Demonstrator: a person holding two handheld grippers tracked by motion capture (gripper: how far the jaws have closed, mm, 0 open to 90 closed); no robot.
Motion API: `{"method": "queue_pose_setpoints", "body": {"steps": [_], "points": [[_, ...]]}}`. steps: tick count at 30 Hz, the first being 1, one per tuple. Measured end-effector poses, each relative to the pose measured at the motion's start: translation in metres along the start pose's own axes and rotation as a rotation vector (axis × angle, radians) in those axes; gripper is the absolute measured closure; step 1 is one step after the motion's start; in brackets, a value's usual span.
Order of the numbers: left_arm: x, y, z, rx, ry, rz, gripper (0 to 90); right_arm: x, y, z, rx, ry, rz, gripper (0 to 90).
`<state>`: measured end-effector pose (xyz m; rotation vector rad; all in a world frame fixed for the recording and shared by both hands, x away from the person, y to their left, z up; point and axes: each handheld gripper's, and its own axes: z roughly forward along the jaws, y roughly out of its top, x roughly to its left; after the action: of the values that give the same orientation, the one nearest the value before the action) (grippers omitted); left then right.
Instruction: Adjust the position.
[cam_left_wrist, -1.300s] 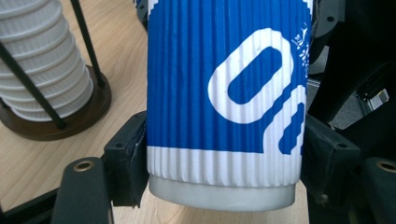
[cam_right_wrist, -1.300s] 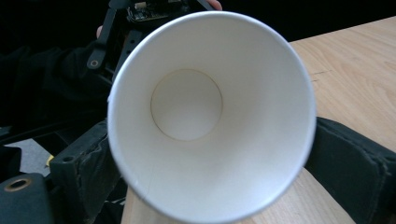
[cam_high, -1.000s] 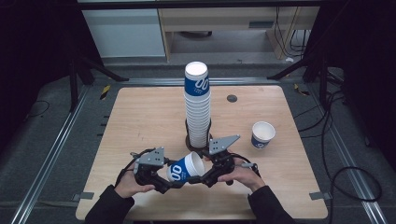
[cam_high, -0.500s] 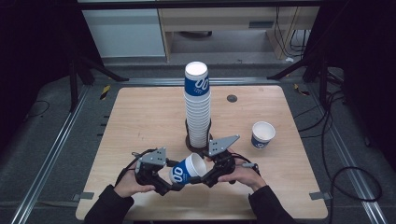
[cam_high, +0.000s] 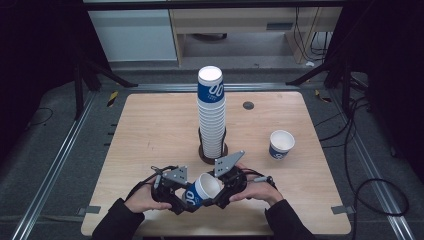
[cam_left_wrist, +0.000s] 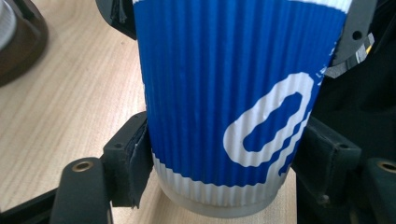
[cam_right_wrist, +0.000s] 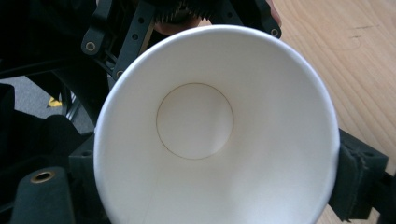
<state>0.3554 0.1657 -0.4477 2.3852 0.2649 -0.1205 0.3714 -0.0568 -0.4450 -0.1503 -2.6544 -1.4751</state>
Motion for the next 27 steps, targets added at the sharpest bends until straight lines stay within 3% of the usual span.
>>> {"method": "queue_pose_setpoints", "body": {"steps": [2,8,18,22,27], "points": [[0.0,0.0,0.001,-0.004,0.005,0.002,27.9,0.0,0.0,0.001,0.005,-0.001,0.001,14.6],[0.004,-0.002,-0.004,-0.039,0.019,-0.012,28.1,-0.002,0.001,-0.003,-0.045,-0.043,0.006,8.5],[0.011,-0.006,-0.023,-0.178,0.072,-0.059,28.2,-0.009,0.004,-0.023,-0.191,-0.101,0.062,7.4],[0.01,-0.005,-0.031,-0.248,0.084,-0.07,28.2,-0.011,0.004,-0.026,-0.241,-0.107,0.088,7.4],[0.006,-0.002,-0.032,-0.294,0.102,-0.061,28.2,-0.011,0.006,-0.026,-0.289,-0.09,0.109,8.1]]}}
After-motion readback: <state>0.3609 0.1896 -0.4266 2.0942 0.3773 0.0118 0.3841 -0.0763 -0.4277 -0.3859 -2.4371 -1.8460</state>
